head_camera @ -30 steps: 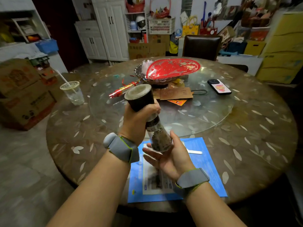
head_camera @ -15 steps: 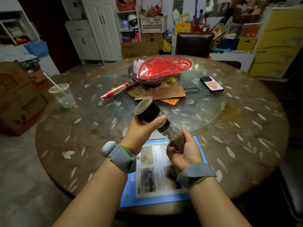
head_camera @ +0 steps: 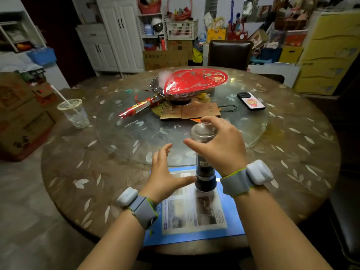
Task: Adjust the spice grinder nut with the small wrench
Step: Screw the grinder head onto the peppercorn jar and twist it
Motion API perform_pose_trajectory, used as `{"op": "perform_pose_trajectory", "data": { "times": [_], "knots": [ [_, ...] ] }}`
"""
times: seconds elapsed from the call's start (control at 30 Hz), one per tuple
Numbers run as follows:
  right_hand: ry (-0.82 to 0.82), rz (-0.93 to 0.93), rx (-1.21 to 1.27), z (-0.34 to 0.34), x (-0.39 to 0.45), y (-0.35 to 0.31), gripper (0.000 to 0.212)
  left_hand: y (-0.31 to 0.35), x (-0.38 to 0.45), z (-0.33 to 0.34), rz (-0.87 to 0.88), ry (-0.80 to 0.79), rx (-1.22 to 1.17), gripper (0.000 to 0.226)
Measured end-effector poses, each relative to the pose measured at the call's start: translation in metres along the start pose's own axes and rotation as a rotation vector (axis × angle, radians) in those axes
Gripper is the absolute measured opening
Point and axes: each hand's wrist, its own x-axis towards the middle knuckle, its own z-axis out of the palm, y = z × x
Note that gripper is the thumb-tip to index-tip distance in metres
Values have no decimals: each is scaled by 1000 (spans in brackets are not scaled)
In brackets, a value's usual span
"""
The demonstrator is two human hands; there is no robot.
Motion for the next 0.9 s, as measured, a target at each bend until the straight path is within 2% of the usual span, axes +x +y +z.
{"op": "perform_pose_trajectory", "data": {
  "times": [0.1,0.2,0.33,0.43,0.5,0.57,0.63,0.67,0.77,0.9],
  "knots": [
    [-57,-100,-56,4,-3,-13,61,0,-4,6,-15,-122,25,109],
    [-63,-58,44,13,-6,-14,59,-6,-7,14,-26,-198,30,111],
    [-27,67,274,16,-6,-20,58,-9,-14,20,-69,-135,-65,106],
    [-30,123,455,15,-7,-18,65,-9,-15,20,-81,-107,-115,90],
    [-163,196,711,18,-7,-14,67,-6,-14,20,-87,-146,-131,82],
    [-350,262,902,25,-11,-7,54,-1,-12,19,-74,-192,-135,72],
    [-489,290,918,29,-15,-5,40,5,-10,20,-26,-222,-105,51],
    [-506,287,892,30,-16,-4,34,7,-10,20,-9,-220,-103,41],
    [-431,261,771,30,-16,-4,22,10,-10,23,-20,-152,-138,40],
    [-231,247,657,42,-18,-8,27,7,-3,30,-50,-42,-153,63]
  ]
}}
